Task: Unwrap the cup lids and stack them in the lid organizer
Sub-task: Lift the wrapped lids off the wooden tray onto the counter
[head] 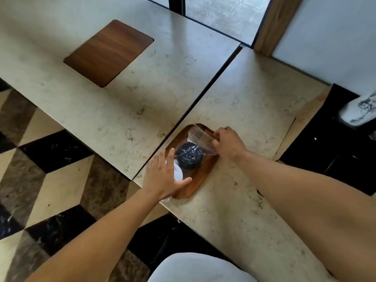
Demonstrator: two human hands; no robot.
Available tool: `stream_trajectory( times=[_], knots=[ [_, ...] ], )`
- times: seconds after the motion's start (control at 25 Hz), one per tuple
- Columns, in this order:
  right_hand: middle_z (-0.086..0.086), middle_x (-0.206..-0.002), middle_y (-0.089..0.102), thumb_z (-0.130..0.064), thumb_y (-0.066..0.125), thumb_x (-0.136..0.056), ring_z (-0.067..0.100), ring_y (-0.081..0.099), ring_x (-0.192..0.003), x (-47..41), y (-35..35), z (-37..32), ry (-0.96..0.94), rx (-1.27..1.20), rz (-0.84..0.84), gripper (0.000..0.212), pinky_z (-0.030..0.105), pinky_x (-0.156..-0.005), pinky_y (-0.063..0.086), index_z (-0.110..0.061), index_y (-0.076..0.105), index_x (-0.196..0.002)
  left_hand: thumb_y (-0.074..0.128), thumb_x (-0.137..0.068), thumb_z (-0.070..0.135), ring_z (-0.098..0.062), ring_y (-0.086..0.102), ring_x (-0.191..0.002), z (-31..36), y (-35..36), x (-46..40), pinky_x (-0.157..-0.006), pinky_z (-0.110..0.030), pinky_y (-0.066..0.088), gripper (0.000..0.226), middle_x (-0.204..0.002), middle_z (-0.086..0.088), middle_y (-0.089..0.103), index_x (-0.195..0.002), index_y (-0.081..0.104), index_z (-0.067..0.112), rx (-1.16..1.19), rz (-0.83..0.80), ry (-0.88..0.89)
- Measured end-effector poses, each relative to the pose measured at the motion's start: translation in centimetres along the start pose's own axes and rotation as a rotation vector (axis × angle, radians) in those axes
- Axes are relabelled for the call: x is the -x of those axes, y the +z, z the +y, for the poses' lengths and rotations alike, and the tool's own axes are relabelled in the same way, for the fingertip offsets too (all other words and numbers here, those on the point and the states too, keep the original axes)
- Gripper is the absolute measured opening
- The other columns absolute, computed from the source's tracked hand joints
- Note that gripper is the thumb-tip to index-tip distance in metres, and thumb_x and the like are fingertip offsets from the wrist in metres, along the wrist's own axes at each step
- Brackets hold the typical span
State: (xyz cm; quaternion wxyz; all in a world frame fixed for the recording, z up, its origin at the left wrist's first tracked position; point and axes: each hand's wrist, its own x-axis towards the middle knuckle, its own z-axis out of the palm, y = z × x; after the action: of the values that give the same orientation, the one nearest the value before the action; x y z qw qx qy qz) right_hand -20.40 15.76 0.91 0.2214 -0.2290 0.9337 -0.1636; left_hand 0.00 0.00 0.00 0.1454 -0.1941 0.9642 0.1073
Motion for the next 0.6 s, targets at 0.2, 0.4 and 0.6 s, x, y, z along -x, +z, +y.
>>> stream_trajectory(
  times=[0.2, 0.4, 0.6],
  knots=[
    [0.013, -0.124, 0.058, -0.030, 0.056, -0.096, 0.032, 0.059, -0.112, -2.0, 0.1, -0.2, 0.014, 0.018, -0.052, 0.033, 0.040, -0.099, 0.049, -0.013, 0.064, -0.122, 0.039, -0.068, 0.092, -0.035, 0.035, -0.141, 0.3, 0.9, -0.3, -0.113, -0.051, 0.035, 0.123, -0.155, -0.019, 0.034, -0.158, 0.012, 0.012, -0.040, 0.024, -0.046],
    [0.012, -0.118, 0.067, -0.034, 0.055, -0.095, 0.032, 0.063, -0.108, -3.3, 0.5, -0.5, 0.038, 0.021, -0.111, 0.033, 0.042, -0.094, 0.053, -0.013, 0.068, -0.118, 0.042, -0.069, 0.088, -0.033, 0.041, -0.134, 0.5, 1.3, -0.4, -0.105, -0.047, 0.041, 0.121, -0.148, -0.017, 0.041, -0.157, 0.012, 0.011, -0.077, 0.014, -0.033],
    [0.007, -0.101, 0.073, -0.039, 0.055, -0.093, 0.028, 0.067, -0.092, -3.9, 0.6, -0.4, 0.115, -0.080, -0.168, 0.033, 0.042, -0.086, 0.057, -0.013, 0.074, -0.101, 0.056, -0.073, 0.072, -0.030, 0.046, -0.123, 0.5, 1.4, -0.7, -0.098, -0.044, 0.043, 0.110, -0.138, -0.013, 0.047, -0.157, 0.017, 0.012, -0.067, 0.010, -0.020]
  ],
)
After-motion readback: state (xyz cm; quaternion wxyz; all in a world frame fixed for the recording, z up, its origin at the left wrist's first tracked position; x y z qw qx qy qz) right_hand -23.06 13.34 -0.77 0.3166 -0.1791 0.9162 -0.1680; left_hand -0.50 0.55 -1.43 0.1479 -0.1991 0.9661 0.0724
